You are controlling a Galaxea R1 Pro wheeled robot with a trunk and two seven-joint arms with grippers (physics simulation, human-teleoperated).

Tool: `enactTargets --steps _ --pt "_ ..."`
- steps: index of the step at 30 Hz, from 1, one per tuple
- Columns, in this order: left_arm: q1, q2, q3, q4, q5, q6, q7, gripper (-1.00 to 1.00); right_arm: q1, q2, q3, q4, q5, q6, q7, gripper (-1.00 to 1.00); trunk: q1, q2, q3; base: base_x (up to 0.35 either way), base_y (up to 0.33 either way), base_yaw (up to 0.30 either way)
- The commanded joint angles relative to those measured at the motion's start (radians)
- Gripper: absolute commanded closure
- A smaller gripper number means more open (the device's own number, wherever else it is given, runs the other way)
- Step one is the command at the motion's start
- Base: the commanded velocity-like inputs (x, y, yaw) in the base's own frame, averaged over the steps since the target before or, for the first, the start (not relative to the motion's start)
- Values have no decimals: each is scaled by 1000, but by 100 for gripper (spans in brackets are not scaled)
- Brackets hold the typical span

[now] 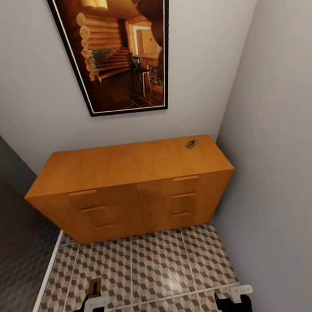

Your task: Take the four mousetraps from the cabinet in the bathroom and place them on the bathroom floor. Make sure all four end up on the same floor surface, and ensure that at least two of them are either under or directly next to the same bathroom sink.

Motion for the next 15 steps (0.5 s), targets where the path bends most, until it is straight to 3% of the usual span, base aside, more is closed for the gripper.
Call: enactTargets --steps 1,11,15 --pt "-2 -1 -8 4 9 -6 2 100 -1 -1 9 0 -9 -6 -6 -100 0 -2 -2 -136 128 0" --pt "-2 -1 -8 4 9 -3 -3 100 -1 3 10 0 -8 -19 -9 -100 0 -2 -2 -174 219 -1" --pt "-2 -1 -8 4 8 -2 -3 100 -1 2 10 0 -8 -19 -7 -100 0 -2 -2 -164 247 -96"
